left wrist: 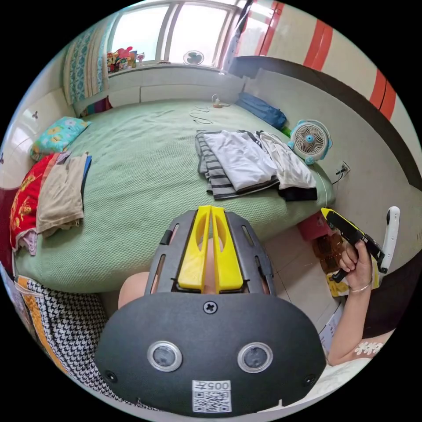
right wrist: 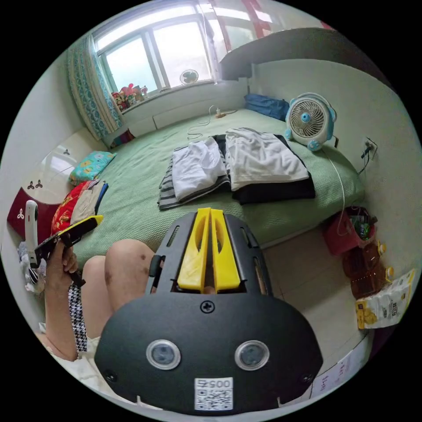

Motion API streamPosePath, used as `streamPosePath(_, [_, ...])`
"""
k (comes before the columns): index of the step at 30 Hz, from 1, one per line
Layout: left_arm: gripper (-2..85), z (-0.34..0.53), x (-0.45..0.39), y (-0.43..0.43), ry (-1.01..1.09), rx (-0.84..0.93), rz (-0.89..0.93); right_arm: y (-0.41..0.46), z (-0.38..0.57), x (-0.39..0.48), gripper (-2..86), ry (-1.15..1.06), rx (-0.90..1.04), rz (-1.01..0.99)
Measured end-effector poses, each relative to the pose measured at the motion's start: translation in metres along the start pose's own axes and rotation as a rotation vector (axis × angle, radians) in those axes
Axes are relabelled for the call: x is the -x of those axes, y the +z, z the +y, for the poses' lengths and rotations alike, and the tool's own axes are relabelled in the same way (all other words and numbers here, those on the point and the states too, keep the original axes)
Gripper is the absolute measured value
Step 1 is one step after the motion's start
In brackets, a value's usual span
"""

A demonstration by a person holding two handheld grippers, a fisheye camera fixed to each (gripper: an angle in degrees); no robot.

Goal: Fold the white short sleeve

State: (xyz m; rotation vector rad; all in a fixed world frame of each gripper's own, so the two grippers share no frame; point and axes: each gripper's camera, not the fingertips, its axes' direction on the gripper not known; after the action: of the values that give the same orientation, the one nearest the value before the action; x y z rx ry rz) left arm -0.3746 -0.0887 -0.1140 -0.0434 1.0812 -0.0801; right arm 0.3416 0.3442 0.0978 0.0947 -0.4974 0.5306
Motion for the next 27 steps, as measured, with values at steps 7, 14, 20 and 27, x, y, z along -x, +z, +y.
streamPosePath(7, [3.8,-0.043,-0.041,0.066,0.037,0.019,0.042,0.012,-0.002,-0.017,-0.9,-0.001,-0.030,0.014])
streamPosePath(14, [3.4,-0.127,-0.049,0.149,0.078,-0.022,0.065,0.053,-0.023,0.015,2.0,-0.088,0.019,0.069])
streamPosePath(20, [3.9,-0.150,-0.061,0.227,0.094,0.038,0.147,0.075,-0.042,0.049,6.8,-0.182,-0.024,0.173])
streamPosePath(27, [3.3,-0.171,-0.088,0.255,0.148,0.012,0.137,0.101,-0.047,0.026,11.2,-0.172,-0.007,0.358])
